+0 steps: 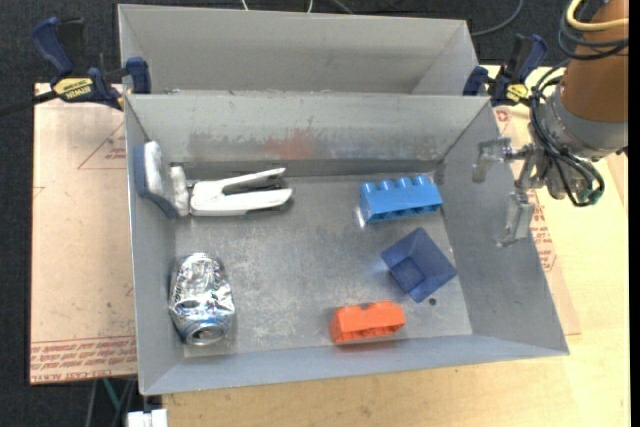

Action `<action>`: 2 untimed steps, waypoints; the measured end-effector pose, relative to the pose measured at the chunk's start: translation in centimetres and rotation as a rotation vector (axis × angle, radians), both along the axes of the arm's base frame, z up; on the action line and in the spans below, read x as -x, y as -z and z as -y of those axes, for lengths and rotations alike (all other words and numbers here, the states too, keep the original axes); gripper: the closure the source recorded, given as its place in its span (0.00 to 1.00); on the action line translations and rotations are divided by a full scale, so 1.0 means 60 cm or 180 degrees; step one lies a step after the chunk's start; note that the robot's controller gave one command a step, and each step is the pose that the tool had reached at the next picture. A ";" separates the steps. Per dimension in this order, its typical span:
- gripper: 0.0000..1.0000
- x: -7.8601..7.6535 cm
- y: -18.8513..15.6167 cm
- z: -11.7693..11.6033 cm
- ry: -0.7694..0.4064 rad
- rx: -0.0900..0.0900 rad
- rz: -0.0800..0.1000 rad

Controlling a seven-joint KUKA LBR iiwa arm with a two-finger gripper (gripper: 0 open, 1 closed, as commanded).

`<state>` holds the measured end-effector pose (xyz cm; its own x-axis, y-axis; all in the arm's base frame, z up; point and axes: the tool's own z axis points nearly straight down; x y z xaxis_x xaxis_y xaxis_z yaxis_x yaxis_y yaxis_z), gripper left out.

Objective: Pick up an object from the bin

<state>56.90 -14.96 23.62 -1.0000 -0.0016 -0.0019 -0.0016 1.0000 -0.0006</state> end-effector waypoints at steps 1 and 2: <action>0.00 0.000 0.000 0.000 0.0000 0.0000 0.0000; 0.00 -0.006 0.044 -0.022 -0.0027 0.0009 0.0026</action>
Offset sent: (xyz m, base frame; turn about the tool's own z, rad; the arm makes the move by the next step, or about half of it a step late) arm 0.0049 0.0317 -0.0600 -0.0206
